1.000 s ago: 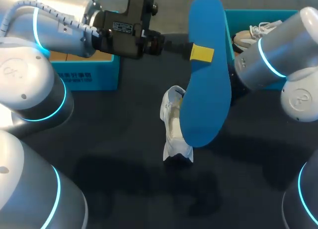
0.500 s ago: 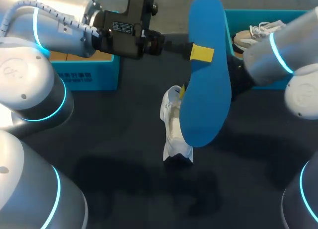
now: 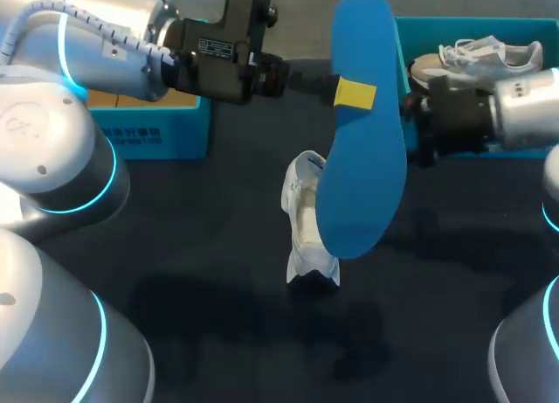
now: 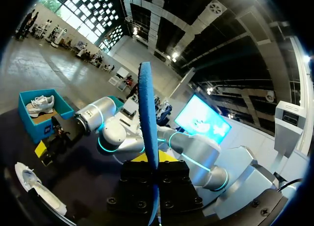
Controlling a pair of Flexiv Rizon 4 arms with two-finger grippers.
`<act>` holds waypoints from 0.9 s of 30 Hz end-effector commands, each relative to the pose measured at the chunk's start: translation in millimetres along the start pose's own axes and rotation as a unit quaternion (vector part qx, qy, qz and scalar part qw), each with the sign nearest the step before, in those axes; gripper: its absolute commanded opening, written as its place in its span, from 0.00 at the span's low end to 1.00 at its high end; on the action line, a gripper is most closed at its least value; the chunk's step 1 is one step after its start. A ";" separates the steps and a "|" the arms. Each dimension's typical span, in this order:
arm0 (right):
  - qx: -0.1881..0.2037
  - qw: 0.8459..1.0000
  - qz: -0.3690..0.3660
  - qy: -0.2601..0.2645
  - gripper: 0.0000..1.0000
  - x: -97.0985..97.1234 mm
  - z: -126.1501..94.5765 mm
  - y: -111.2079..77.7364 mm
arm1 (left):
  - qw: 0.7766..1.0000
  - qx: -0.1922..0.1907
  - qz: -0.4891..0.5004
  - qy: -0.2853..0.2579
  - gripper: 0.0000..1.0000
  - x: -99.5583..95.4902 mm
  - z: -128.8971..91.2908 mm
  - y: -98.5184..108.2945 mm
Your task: Take the shoe out of the shoebox, open the shoe tongue, remove and reinsert the insole, then place the shoe into the shoebox
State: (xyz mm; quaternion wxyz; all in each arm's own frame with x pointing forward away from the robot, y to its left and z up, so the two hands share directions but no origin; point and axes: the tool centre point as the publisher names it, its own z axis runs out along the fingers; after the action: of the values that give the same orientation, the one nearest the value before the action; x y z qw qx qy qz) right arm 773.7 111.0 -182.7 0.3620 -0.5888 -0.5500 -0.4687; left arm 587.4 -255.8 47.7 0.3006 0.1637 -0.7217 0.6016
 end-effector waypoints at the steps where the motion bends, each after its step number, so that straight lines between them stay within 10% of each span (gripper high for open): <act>1: -0.012 0.997 -0.001 0.073 1.00 8.9 -10.1 -2.6 | 1.000 0.001 0.000 0.000 0.00 0.0 0.3 1.1; 27: 0.007 0.996 -0.035 0.079 1.00 26.6 -15.5 11.6 | 1.000 0.001 0.000 0.000 0.00 0.0 0.3 1.1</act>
State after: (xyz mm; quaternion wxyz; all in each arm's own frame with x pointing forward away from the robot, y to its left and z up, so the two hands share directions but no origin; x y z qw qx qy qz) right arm 780.8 101.0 -151.2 0.3924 -0.5266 -0.5432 -0.5231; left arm 587.4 -255.8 47.7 0.3006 0.1637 -0.7217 0.6016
